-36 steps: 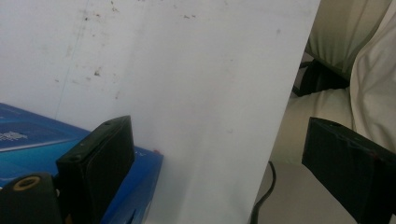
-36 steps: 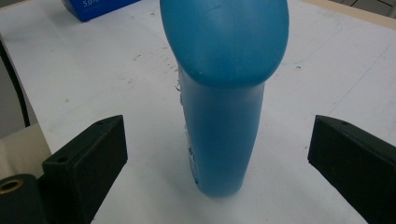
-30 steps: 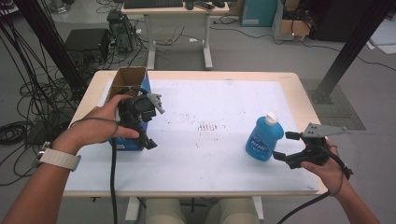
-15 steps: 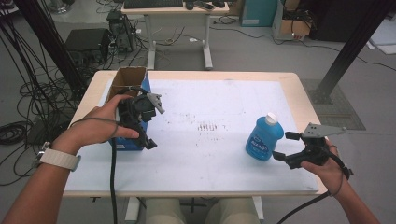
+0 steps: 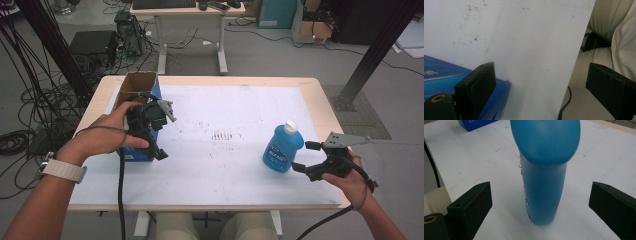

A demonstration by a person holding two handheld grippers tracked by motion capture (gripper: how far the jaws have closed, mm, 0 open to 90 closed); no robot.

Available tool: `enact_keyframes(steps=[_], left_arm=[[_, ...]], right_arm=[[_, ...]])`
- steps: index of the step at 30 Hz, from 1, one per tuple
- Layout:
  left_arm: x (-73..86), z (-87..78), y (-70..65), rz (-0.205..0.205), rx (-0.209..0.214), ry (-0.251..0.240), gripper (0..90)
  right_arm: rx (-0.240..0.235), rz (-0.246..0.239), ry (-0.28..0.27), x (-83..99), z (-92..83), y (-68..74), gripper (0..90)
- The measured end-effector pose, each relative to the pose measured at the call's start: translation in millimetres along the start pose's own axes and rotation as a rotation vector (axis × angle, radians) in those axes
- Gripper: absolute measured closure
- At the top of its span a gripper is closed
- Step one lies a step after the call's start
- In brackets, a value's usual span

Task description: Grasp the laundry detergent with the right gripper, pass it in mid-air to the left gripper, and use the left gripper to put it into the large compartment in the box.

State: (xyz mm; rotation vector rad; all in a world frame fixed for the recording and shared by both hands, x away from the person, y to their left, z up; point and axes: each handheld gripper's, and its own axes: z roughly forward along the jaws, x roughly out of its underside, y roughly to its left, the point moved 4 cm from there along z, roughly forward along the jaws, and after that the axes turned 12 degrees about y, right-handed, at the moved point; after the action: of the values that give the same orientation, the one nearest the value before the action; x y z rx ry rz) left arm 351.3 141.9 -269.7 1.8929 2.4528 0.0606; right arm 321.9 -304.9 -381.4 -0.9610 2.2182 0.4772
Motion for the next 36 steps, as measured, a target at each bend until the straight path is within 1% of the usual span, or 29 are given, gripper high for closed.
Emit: enact_keyframes(steps=[3,4,5,7,15,36], left_arm=[[-0.1,-0.5,0.1,0.004,-0.002,0.001,9.7],[-0.1,-0.7,0.1,0.003,-0.003,0.001,9.7],[-0.1,-0.6,0.0,0.001,0.0,0.0,9.7],[-0.2,-0.7,0.0,0.003,-0.002,0.001,9.7],[-0.6,0.0,-0.5,-0.003,0.002,-0.001,9.7],[-1.2,0.2,-0.2,0.001,0.001,0.002,9.7]], right_arm=[[-0.001,-0.005,-0.002,0.0,0.4,-0.5,4.9],[-0.003,0.01,-0.008,-0.7,0.8,0.6,4.9],[-0.002,-0.005,-0.004,-0.3,0.3,-0.5,5.0],[-0.001,-0.006,-0.003,-0.3,0.3,-0.4,4.9],[-0.001,-0.003,-0.004,0.3,0.0,-0.6,4.9],[-0.001,-0.003,-0.005,0.6,0.5,-0.5,5.2]])
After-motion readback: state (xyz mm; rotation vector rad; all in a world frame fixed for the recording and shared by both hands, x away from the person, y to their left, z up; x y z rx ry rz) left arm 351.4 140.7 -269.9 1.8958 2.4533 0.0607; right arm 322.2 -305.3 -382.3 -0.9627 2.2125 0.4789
